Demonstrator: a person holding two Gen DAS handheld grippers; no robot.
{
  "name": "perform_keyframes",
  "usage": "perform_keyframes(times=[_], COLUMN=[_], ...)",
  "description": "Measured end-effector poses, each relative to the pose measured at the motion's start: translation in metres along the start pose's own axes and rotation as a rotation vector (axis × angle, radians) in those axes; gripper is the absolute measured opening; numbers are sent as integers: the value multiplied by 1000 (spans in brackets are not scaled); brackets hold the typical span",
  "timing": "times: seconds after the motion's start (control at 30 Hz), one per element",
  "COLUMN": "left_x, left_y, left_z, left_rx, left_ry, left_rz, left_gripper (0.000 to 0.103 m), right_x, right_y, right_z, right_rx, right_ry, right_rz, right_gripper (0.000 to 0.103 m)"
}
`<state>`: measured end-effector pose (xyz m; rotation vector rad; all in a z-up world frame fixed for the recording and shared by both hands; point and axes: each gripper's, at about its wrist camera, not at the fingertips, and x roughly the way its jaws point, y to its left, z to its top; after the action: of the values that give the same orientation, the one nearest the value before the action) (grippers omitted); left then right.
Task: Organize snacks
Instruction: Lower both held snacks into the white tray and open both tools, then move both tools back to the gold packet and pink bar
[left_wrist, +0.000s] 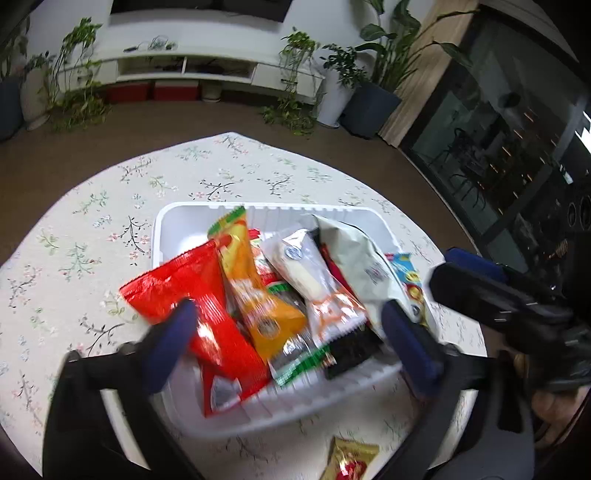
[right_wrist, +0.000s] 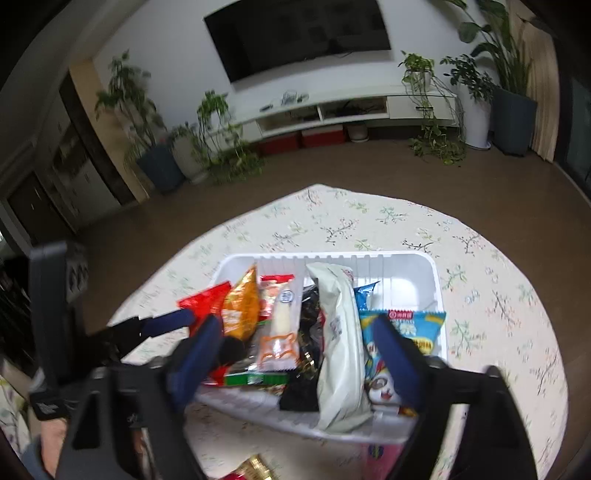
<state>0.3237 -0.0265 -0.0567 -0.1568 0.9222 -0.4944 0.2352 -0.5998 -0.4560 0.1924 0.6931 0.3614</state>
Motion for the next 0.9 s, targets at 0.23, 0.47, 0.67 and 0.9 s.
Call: perform_keyframes(times=[0.23,0.47,0.67,0.9], left_x=[-46,-61,-53,-37], left_y=[-30,-47,-59,-75], left_z=[-47,-114,-156,-156], left_rx=[157,214,288,368], left_ry=[-61,13,110,183], left_rz=[76,94,116,124], left_gripper=[103,103,103,102], right_x=[-44,-82,-98,-102], right_y=[-30,-51,-55,-47], right_z=[-35,-103,-162,-191], right_rx=[160,240,274,258], right_ry=[-14,-54,-18,30], right_rz=[114,68,21,10], right_gripper=[100,100,100,98])
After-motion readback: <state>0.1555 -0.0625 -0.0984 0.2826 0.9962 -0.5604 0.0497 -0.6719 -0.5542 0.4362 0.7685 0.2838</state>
